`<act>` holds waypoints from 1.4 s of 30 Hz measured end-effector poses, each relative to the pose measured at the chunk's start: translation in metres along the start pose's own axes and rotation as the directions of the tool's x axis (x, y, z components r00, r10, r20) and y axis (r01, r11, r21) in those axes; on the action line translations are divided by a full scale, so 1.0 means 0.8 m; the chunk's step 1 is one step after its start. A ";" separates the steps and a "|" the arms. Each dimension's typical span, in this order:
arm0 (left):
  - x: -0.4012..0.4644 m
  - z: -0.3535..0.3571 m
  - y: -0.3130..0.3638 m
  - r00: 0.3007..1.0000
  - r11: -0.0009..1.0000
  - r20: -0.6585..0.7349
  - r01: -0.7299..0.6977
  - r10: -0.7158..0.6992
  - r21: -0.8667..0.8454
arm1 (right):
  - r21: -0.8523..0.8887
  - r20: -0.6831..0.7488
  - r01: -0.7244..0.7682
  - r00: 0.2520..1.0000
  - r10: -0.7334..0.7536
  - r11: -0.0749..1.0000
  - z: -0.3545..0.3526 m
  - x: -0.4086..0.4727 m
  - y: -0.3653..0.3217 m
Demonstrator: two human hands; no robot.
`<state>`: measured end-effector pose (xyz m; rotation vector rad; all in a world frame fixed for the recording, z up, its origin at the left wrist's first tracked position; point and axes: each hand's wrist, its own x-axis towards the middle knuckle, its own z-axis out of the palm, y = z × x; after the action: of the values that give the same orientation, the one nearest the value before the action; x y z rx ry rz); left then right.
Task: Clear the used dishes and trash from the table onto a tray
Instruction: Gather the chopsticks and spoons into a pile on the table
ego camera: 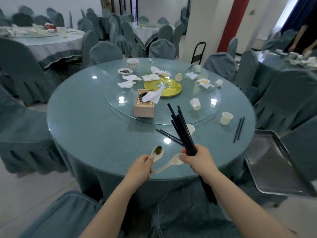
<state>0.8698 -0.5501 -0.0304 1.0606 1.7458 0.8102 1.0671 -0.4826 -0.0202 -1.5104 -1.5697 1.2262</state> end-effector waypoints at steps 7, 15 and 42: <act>-0.025 0.011 0.005 0.982 0.993 0.181 -0.077 0.059 0.094 | 0.006 -0.008 0.000 1.000 0.000 1.000 0.008 -0.018 -0.012; -0.024 0.023 0.009 0.961 0.986 0.266 -0.109 0.072 0.128 | -0.135 -0.052 0.063 0.996 -0.070 0.989 0.005 -0.022 0.001; 0.056 0.099 -0.003 0.916 0.850 -0.098 0.316 -0.389 -0.422 | -0.632 0.061 -0.028 0.994 0.085 0.774 -0.090 0.181 0.169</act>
<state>0.9326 -0.5045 -0.0782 0.3821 1.7531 0.9910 1.1644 -0.3395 -0.1407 -1.9397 -2.1506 0.8233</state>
